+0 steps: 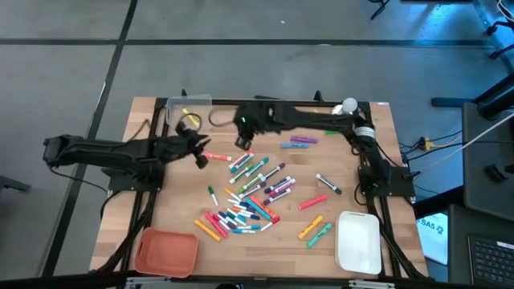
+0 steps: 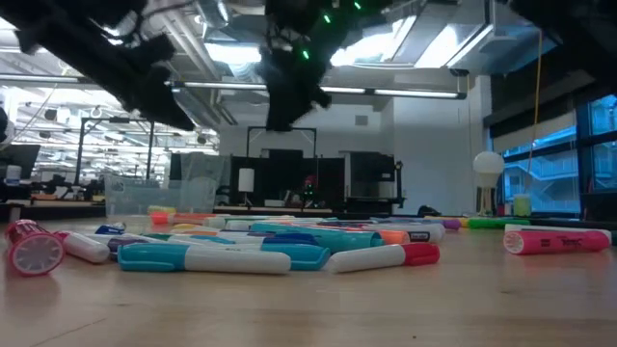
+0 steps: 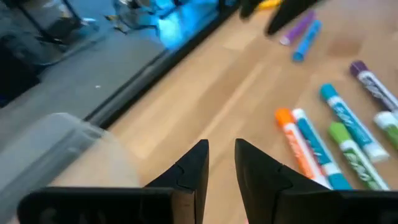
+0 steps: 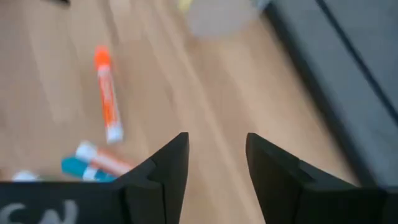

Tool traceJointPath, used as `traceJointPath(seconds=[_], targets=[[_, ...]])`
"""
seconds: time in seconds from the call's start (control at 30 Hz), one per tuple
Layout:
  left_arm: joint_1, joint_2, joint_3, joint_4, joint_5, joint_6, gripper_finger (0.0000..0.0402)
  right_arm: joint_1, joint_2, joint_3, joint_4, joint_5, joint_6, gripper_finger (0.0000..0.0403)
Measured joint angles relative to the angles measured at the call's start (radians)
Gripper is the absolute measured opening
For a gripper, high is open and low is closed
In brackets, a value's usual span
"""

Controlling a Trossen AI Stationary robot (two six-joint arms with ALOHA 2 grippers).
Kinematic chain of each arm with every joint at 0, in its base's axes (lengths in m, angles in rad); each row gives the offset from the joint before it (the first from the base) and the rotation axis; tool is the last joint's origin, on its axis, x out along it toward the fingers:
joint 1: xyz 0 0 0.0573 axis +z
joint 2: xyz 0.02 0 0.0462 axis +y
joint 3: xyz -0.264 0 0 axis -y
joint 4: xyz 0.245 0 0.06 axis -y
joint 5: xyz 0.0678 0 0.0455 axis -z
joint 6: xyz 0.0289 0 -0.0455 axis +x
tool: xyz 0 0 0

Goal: Pick & Place Markers
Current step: Put the top right blue pen into the transparent bin

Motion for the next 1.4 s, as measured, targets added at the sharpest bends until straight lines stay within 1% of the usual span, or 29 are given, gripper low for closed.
traceJointPath(seconds=[0.07,0.13,0.23,0.3,0.33,0.4,0.47,0.57,0.67,0.73,0.77,0.83,0.9,0.93,1.07,1.17,1.23,1.33,1.4], targets=[[0.000,0.064,0.000,0.057,0.026,0.007,0.0075,0.018,-0.075,-0.181,0.111,0.000,0.057,0.0158],[0.000,0.115,0.000,0.133,0.085,0.046,0.0075,0.040,-0.173,-0.357,0.242,0.002,0.129,0.0158],[0.000,0.199,0.000,0.301,0.226,0.076,0.0075,0.080,-0.326,-0.609,0.440,0.006,0.249,0.0158],[0.000,0.267,0.002,0.432,0.311,0.090,0.0075,0.116,-0.423,-0.760,0.537,0.043,0.314,0.0158],[0.000,0.308,0.009,0.490,0.334,0.097,0.0075,0.140,-0.477,-0.829,0.574,0.085,0.342,0.0158],[0.003,0.396,0.042,0.574,0.345,0.123,0.0075,0.183,-0.579,-0.937,0.613,0.184,0.391,0.0158],[0.013,0.493,0.099,0.623,0.347,0.155,0.0075,0.221,-0.667,-1.026,0.603,0.266,0.443,0.0158],[0.037,0.643,0.204,0.641,0.347,0.204,0.0075,0.263,-0.767,-1.141,0.588,0.328,0.523,0.0158],[0.062,0.783,0.319,0.641,0.369,0.257,0.0075,0.293,-0.853,-1.212,0.591,0.347,0.584,0.0158],[0.083,0.870,0.406,0.641,0.409,0.272,0.0075,0.311,-0.896,-1.246,0.559,0.347,0.605,0.0158],[0.094,0.908,0.448,0.636,0.442,0.266,0.0075,0.321,-0.917,-1.257,0.535,0.355,0.613,0.0158],[0.114,0.986,0.553,0.592,0.542,0.240,0.0075,0.341,-0.960,-1.269,0.484,0.396,0.633,0.0158],[0.129,1.059,0.669,0.501,0.621,0.229,0.0075,0.363,-0.993,-1.282,0.423,0.456,0.658,0.0158],[0.133,1.096,0.729,0.439,0.640,0.237,0.0075,0.370,-1.004,-1.287,0.398,0.490,0.662,0.0158],[0.134,1.242,0.958,0.229,0.644,0.327,0.0076,0.369,-1.058,-1.286,0.364,0.547,0.634,0.0158],[0.128,1.338,1.107,0.114,0.660,0.363,0.0086,0.359,-1.101,-1.267,0.362,0.570,0.579,0.0158],[0.124,1.394,1.191,0.060,0.673,0.389,0.0103,0.359,-1.132,-1.246,0.370,0.589,0.538,0.0158],[0.125,1.463,1.300,-0.034,0.673,0.406,0.0143,0.359,-1.159,-1.227,0.393,0.623,0.491,0.0158],[0.132,1.499,1.355,-0.078,0.639,0.393,0.0171,0.359,-1.168,-1.222,0.418,0.625,0.456,0.0158]])
